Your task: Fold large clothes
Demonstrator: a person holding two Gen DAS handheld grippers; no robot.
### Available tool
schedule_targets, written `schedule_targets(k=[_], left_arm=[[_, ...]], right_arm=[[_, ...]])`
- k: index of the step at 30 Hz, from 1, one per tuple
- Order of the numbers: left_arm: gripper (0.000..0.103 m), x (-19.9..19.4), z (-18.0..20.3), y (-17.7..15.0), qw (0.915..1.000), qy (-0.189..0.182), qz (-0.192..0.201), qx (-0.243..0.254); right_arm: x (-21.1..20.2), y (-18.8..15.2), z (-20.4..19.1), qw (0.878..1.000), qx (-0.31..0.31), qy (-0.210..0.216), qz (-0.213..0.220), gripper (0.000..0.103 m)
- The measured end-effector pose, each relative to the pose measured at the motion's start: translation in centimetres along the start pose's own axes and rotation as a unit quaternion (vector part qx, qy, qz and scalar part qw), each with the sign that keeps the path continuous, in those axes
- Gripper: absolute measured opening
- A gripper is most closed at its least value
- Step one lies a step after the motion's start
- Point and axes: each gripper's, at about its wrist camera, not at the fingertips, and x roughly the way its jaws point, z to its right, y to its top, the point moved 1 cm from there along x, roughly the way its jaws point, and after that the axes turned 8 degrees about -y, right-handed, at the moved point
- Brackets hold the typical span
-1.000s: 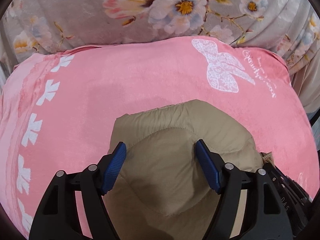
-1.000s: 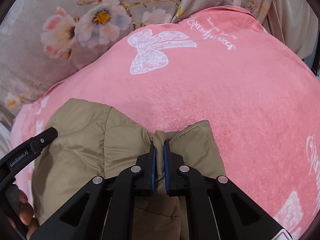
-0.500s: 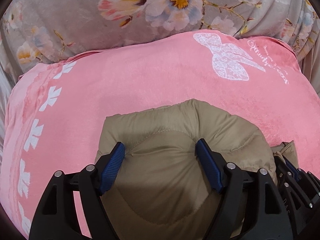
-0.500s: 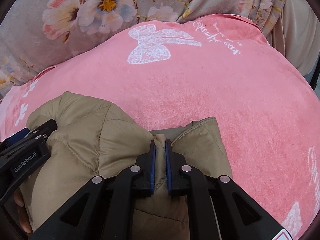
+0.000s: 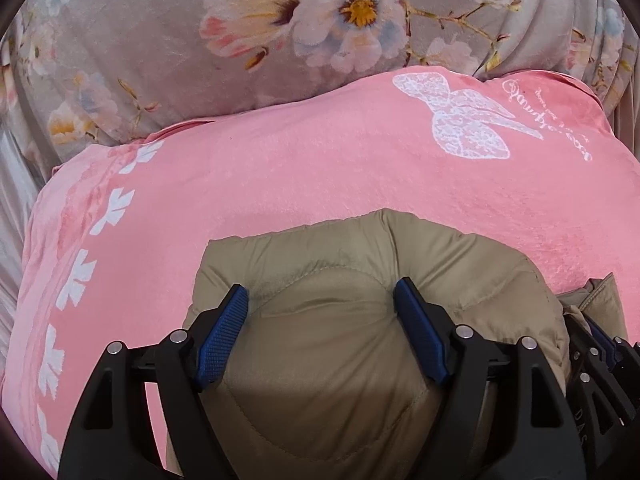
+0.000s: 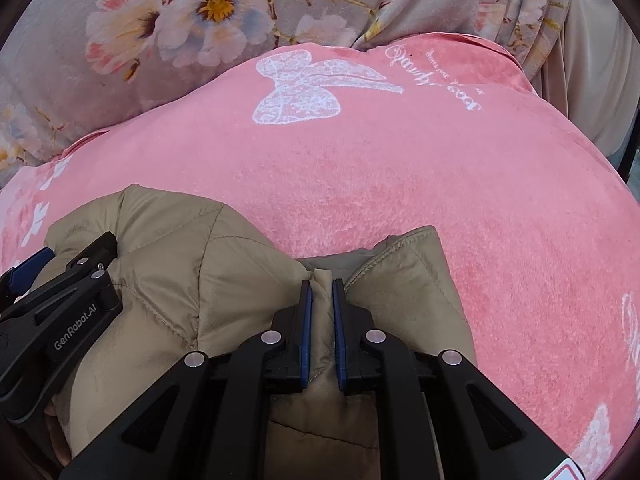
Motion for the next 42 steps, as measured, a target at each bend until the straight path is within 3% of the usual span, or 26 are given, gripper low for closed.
schedule_targets(k=[9,13,15,18,20,23,25,30,32,42], left_arm=[[0.074,0.0,0.2,0.1,1.0000,0.003,-0.004,0.005],[0.077,-5.0,-2.0,-0.8,0.9976,-0.062,-0.029,-0.010],[0.078,-8.1,-3.3,-2.3,0.9945,-0.094,-0.042,-0.020],[0.080,-10.8,-4.4,-5.3,0.9910,-0.114,-0.065,-0.026],[0.080,-11.5,-5.1,-7.3,0.9870,-0.129,-0.088,-0.037],[0.080,-12.0,-5.9,-10.2,0.9793,-0.157,-0.113,-0.060],[0.081,-12.5,-5.9,-11.5,0.9806,-0.153,-0.111,-0.052],[0.082,-13.1,-5.4,-12.9,0.9850,-0.136,-0.103,-0.027],[0.082,-13.1,-5.3,-13.4,0.9860,-0.130,-0.103,-0.019],[0.082,-12.4,-4.3,-14.4,0.9912,-0.100,-0.086,0.013]], right_arm=[[-0.1,0.3,0.5,1.000,-0.006,0.018,-0.015,0.011],[-6.6,-0.4,3.0,0.998,-0.004,0.055,-0.004,0.020],[-10.0,-1.9,4.4,0.997,-0.008,0.080,-0.002,0.036],[-12.4,-5.0,5.7,0.993,-0.003,0.115,-0.019,0.045],[-12.9,-7.5,6.2,0.993,-0.002,0.112,-0.034,0.046],[-12.7,-10.4,6.6,0.993,0.001,0.107,-0.058,0.046],[-12.2,-11.8,6.7,0.991,0.000,0.108,-0.074,0.046],[-11.8,-13.5,6.2,0.991,-0.006,0.105,-0.084,0.022],[-11.8,-14.0,5.7,0.991,-0.017,0.100,-0.083,0.018],[-11.1,-15.6,4.3,0.993,-0.029,0.084,-0.071,0.017]])
